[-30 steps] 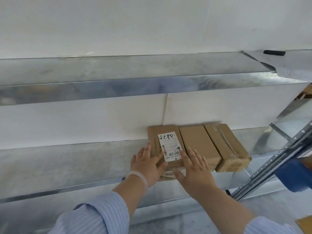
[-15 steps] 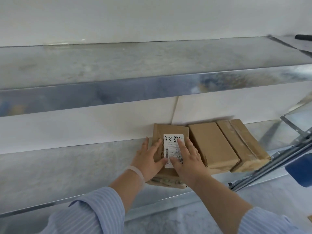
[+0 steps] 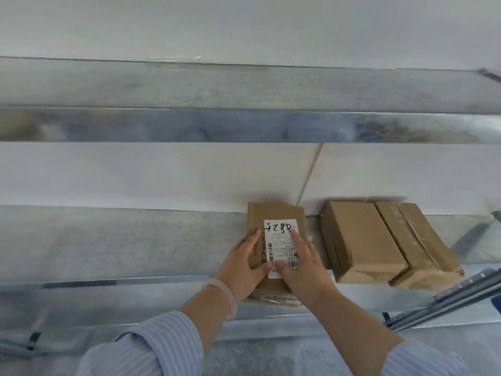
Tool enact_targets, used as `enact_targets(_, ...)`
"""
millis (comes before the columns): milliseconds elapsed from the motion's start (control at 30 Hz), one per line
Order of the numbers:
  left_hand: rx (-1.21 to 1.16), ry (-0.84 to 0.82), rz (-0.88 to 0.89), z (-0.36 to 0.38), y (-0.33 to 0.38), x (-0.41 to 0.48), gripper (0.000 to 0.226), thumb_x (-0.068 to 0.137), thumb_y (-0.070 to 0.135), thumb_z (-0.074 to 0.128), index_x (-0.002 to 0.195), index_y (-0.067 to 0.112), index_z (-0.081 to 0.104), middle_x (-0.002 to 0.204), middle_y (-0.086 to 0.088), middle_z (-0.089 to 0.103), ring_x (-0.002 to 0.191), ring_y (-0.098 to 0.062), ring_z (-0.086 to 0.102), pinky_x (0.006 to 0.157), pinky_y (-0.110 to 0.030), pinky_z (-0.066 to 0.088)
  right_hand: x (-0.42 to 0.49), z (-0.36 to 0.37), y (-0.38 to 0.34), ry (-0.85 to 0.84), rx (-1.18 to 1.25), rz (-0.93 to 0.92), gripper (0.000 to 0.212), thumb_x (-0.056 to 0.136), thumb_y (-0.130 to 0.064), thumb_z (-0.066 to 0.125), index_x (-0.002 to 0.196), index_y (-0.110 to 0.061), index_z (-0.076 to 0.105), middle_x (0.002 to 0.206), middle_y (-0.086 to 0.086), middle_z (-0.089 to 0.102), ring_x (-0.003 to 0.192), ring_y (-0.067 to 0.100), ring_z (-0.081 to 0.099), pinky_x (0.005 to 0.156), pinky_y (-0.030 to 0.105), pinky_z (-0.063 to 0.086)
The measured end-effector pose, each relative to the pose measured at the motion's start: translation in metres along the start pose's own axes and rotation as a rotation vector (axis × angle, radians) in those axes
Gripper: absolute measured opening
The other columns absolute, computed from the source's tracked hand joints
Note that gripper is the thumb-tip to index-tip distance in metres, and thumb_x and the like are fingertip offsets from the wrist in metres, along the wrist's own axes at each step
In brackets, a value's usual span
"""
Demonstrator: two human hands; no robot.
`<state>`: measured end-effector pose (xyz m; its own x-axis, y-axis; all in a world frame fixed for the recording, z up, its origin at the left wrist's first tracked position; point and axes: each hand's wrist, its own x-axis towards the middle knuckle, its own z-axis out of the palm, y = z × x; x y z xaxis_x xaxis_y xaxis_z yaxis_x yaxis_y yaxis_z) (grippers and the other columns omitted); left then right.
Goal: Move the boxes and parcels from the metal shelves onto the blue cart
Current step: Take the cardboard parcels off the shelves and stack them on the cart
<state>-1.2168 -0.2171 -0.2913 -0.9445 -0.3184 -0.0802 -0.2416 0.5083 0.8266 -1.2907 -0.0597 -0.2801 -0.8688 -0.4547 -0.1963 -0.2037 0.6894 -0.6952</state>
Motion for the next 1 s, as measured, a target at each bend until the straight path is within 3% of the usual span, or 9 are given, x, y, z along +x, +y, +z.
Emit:
enact_targets(167, -0.052, 0.148, -0.086, -0.016, -0.01, -0.057, 0.083, 0.083, 0.035, 0.072, 0.15, 0.034, 0.022, 0.146, 0.007, 0.036, 0.129, -0.011, 0.042, 0.108, -0.033, 0.039, -0.02, 0.024, -0.017, -0.098, -0.007, -0.157, 0.082, 0.088, -0.048, 0.06, 0.15, -0.045, 0.006, 0.157, -0.003, 0.016, 0.14, 0.019, 0.027, 0.112, 0.037, 0.032)
enact_targets(300, -0.052, 0.296, -0.182, -0.034, -0.025, -0.119, 0.087, 0.079, 0.037, 0.075, 0.148, 0.038, 0.023, 0.145, 0.007, 0.037, 0.128, -0.01, 0.041, 0.108, -0.033, 0.039, -0.048, 0.057, -0.038, -0.206, 0.002, -0.313, 0.081, 0.089, -0.045, 0.061, 0.151, -0.044, 0.007, 0.158, -0.005, 0.015, 0.14, 0.016, 0.024, 0.11, 0.03, 0.026)
enact_targets(433, -0.09, 0.428, -0.28, -0.051, -0.041, -0.187, 0.091, 0.074, 0.039, 0.078, 0.146, 0.043, 0.022, 0.146, 0.004, 0.035, 0.132, -0.012, 0.038, 0.11, -0.035, 0.036, -0.083, 0.091, -0.065, -0.355, -0.007, -0.431, 0.083, 0.089, -0.045, 0.061, 0.151, -0.041, 0.007, 0.157, -0.004, 0.019, 0.141, 0.015, 0.021, 0.116, 0.036, 0.023)
enact_targets(500, -0.08, 0.477, -0.316, -0.066, -0.047, -0.214, 0.096, 0.072, 0.039, 0.08, 0.146, 0.045, 0.02, 0.145, 0.006, 0.033, 0.131, -0.009, 0.037, 0.111, -0.029, 0.032, -0.094, 0.103, -0.084, -0.401, 0.013, -0.48, 0.083, 0.088, -0.041, 0.064, 0.151, -0.041, 0.01, 0.155, -0.004, 0.023, 0.139, 0.013, 0.026, 0.115, 0.037, 0.026)
enact_targets(600, -0.082, 0.55, -0.315, -0.094, -0.053, -0.239, 0.097, 0.072, 0.032, 0.082, 0.147, 0.04, 0.022, 0.146, 0.005, 0.034, 0.13, -0.008, 0.038, 0.11, -0.029, 0.033, -0.103, 0.122, -0.116, -0.434, 0.003, -0.544, 0.083, 0.087, -0.04, 0.064, 0.151, -0.043, 0.012, 0.156, -0.004, 0.022, 0.14, 0.013, 0.026, 0.114, 0.04, 0.028)
enact_targets(700, -0.096, 0.624, -0.306, -0.124, -0.062, -0.257, 0.096, 0.073, 0.028, 0.082, 0.149, 0.034, 0.024, 0.146, 0.005, 0.036, 0.129, -0.009, 0.039, 0.11, -0.03, 0.034, -0.108, 0.145, -0.152, -0.445, -0.013, -0.589, 0.083, 0.086, -0.042, 0.065, 0.149, -0.047, 0.012, 0.156, -0.006, 0.022, 0.138, 0.012, 0.028, 0.112, 0.034, 0.03)
enact_targets(833, -0.109, 0.697, -0.334, -0.171, -0.089, -0.289, 0.095, 0.075, 0.029, 0.08, 0.149, 0.035, 0.021, 0.145, 0.009, 0.037, 0.124, -0.004, 0.038, 0.102, -0.018, 0.032, -0.118, 0.191, -0.211, -0.479, -0.058, -0.682, 0.083, 0.085, -0.038, 0.067, 0.149, -0.046, 0.015, 0.153, -0.005, 0.028, 0.135, 0.011, 0.033, 0.108, 0.028, 0.032)
enact_targets(1000, -0.08, 0.812, -0.395, -0.249, -0.131, -0.341, 0.095, 0.075, 0.031, 0.08, 0.149, 0.039, 0.021, 0.144, 0.008, 0.036, 0.128, -0.007, 0.037, 0.11, -0.031, 0.033, -0.148, 0.265, -0.289, -0.537, -0.012, -0.767, 0.083, 0.084, -0.036, 0.067, 0.149, -0.045, 0.016, 0.145, -0.009, 0.036, 0.126, 0.008, 0.04, 0.098, 0.022, 0.035)
